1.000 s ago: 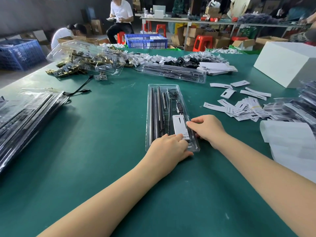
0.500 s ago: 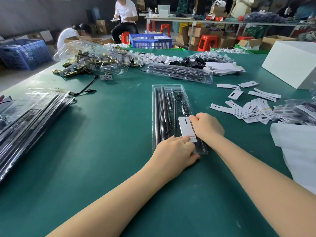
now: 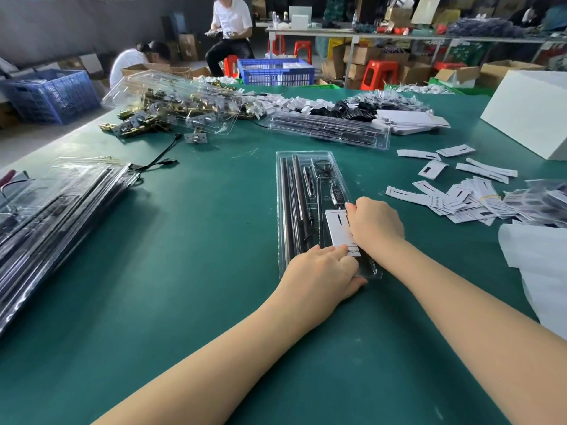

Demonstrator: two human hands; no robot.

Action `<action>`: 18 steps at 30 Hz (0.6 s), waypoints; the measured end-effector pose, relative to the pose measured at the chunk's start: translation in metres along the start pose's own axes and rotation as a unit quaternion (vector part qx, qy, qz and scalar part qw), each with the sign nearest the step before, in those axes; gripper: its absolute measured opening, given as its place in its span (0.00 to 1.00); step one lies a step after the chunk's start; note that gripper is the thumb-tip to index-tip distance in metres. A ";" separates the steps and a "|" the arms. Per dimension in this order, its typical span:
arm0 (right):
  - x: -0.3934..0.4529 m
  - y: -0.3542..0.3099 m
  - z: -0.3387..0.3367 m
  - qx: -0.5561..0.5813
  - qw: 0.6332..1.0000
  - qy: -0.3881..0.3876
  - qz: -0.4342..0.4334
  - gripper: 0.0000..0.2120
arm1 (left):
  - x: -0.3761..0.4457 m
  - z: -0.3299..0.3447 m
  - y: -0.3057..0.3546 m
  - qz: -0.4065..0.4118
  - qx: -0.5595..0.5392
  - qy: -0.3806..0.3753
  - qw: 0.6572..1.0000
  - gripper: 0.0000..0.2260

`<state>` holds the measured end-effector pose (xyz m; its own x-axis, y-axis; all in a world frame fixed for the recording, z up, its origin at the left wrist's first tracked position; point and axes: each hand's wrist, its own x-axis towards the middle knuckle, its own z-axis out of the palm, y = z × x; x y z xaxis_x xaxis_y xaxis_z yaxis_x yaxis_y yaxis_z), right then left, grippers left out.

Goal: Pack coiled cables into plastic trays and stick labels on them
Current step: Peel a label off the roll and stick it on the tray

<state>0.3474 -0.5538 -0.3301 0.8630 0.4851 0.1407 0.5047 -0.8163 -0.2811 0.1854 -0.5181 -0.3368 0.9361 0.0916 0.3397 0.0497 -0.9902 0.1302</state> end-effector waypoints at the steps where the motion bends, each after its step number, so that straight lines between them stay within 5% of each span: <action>1: 0.000 -0.001 0.000 0.003 1.000 -0.002 -0.002 0.15 | 0.000 -0.001 0.000 -0.001 -0.001 -0.003 1.000 0.14; 6: -0.004 -0.002 -0.005 0.015 0.999 -0.034 0.006 0.15 | 0.002 -0.008 0.000 -0.019 -0.001 -0.051 0.999 0.14; 11: -0.026 0.009 -0.030 0.080 0.985 -0.151 -0.004 0.15 | 0.004 -0.012 0.000 -0.019 0.030 -0.082 0.996 0.16; 15: -0.056 0.027 -0.053 0.259 0.917 -0.293 0.074 0.13 | 0.004 -0.014 -0.003 -0.021 0.015 -0.077 0.997 0.16; 18: -0.063 0.031 -0.058 0.293 0.887 -0.339 0.109 0.11 | 0.005 -0.013 -0.005 -0.023 0.018 -0.076 0.997 0.16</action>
<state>0.3097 -0.6284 -0.2925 0.6271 0.5749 -0.5255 0.0577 -0.7071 -0.7047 0.1852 -0.5112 -0.3232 0.9744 0.1224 0.1888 0.1032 -0.9887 0.1086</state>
